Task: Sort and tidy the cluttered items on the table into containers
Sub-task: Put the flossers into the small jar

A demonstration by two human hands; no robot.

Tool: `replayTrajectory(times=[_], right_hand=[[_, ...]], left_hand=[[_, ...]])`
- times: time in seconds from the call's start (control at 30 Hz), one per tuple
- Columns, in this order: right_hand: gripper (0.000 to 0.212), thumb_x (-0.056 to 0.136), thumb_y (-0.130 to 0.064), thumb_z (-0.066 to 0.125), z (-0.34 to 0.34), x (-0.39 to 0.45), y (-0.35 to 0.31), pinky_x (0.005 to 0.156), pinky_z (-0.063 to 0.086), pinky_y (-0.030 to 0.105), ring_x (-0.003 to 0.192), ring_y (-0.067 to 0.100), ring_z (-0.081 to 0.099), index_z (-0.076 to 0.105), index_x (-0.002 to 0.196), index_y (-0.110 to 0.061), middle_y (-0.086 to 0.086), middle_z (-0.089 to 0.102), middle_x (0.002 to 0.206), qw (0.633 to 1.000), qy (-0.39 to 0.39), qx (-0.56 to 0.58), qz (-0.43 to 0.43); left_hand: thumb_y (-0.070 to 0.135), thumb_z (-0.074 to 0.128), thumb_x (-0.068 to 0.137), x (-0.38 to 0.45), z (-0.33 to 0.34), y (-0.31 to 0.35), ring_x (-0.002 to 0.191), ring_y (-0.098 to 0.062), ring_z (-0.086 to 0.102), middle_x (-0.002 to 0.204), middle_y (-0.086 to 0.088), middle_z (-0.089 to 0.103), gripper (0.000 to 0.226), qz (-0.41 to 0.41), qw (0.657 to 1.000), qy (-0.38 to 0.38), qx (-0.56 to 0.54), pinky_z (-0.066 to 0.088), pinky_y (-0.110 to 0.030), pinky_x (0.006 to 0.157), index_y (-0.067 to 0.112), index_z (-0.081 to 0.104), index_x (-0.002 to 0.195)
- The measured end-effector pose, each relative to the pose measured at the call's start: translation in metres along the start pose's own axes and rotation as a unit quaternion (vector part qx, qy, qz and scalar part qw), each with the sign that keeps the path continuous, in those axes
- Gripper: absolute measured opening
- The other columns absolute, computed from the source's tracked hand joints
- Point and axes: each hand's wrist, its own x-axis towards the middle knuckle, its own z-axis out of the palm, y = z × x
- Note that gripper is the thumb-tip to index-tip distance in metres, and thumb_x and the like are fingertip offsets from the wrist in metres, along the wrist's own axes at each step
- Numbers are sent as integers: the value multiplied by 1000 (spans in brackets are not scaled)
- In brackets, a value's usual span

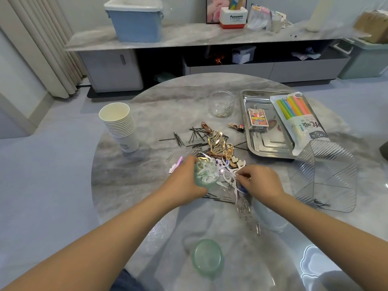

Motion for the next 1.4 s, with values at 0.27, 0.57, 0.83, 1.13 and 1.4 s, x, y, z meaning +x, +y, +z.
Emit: replayTrajectory(times=[0.27,0.57,0.83,1.13,1.4], right_hand=[[12,90,-25,61,-37,-15,10,56,39,15,72,9,57,70,90,-17,-4,67,79,952,-9,286,105],[15,90,-20,62,-43,-28,-4,52,39,19,60,11,46,67,77,-13,1,58,67,901,-121,387,153],[14,89,-15,62,-35,-32,-8,55,45,20,56,12,51,66,79,-6,6,58,67,846,-190,457,198],[12,89,-13,62,-29,-36,-24,51,44,17,51,7,54,66,79,-8,0,62,62,796,-209,541,173],[12,92,-9,57,-28,-31,-21,53,39,17,54,5,50,69,89,-9,-4,63,64,828,-166,512,154]], left_hand=[[24,73,75,-6,5,6,87,-12,51,106,6,50,61,10,997,-72,-1,40,-20,65,21,36,123],[14,79,71,-26,30,-3,88,-2,55,115,8,56,65,41,977,-202,-47,44,-14,76,34,39,118],[12,62,87,-17,15,3,119,-9,49,135,2,50,60,-7,979,-196,-55,41,-18,94,21,36,140],[19,65,88,-7,21,22,79,-11,66,84,-3,70,10,-165,886,-60,-430,44,-19,61,10,69,91],[15,64,89,-4,13,19,57,-11,61,70,-6,65,10,-186,877,-13,-443,51,-20,51,8,63,81]])
